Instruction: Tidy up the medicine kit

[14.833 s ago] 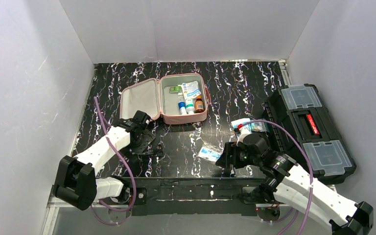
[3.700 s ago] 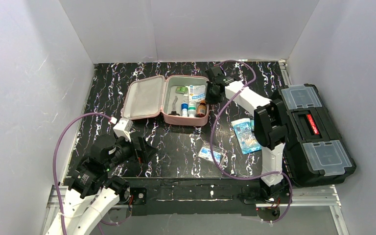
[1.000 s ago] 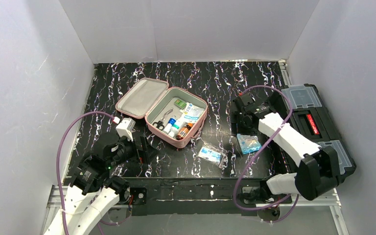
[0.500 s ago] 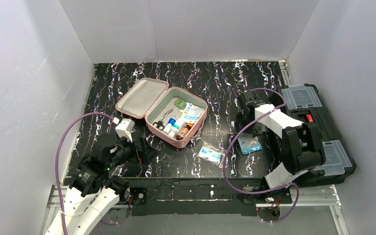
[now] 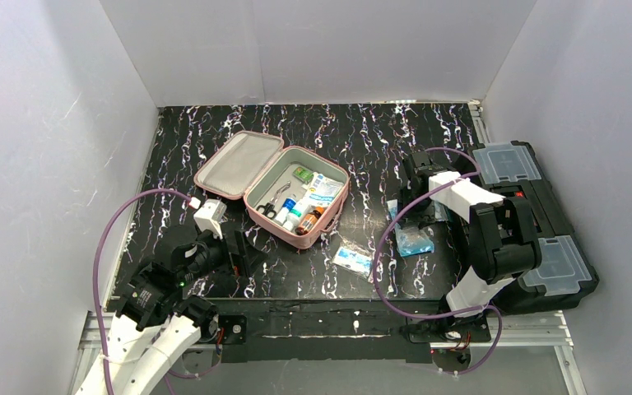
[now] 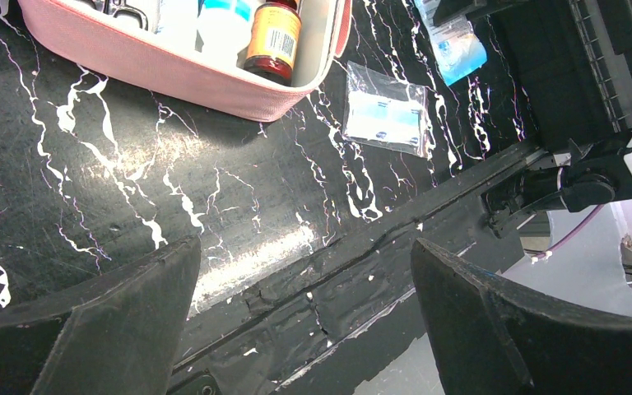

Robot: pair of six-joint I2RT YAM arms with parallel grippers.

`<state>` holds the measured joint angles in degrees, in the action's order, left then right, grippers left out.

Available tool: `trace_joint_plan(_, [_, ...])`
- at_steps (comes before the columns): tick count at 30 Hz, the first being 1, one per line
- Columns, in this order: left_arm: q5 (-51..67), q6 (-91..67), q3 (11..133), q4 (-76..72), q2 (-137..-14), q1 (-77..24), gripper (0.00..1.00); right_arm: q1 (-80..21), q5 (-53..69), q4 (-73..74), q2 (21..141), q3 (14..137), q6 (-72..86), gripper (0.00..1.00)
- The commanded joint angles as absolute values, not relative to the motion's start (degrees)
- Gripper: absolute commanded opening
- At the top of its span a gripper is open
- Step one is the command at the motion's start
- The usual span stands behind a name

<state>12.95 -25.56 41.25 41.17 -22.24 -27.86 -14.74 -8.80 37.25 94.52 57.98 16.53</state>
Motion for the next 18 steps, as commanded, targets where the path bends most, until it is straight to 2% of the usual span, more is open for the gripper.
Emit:
trace_joint_plan(1, [13.98, -24.89, 41.65, 40.96, -22.0, -27.5, 0.99, -14.78, -6.2, 35.3, 94.22, 57.58, 17.85, 0.52])
trace_joint_plan(5, [14.11, -24.88, 41.65, 40.96, -21.98, -27.5, 0.99, -14.79, -4.17, 35.12, 94.03, 57.14, 18.81, 0.38])
trace_joint_plan(7, [14.15, -24.89, 41.65, 40.99, -22.07, -27.51, 0.99, -14.78, -2.88, 34.76, 93.68, 56.74, 19.36, 0.27])
trace_joint_plan(10, [14.2, -24.87, 41.62, 40.97, -22.0, -27.52, 0.99, -14.89, -1.36, 34.57, 92.45, 56.58, 20.36, 0.05])
trace_joint_plan(11, [14.16, -24.87, 41.65, 40.96, -21.99, -27.49, 0.99, -14.93, -1.19, 34.5, 91.71, 56.61, 20.74, 0.02])
trace_joint_plan(18, [14.24, -24.92, 41.66, 40.96, -22.02, -27.5, 1.0, -15.29, 2.42, 35.44, 84.29, 59.6, 24.56, 0.01])
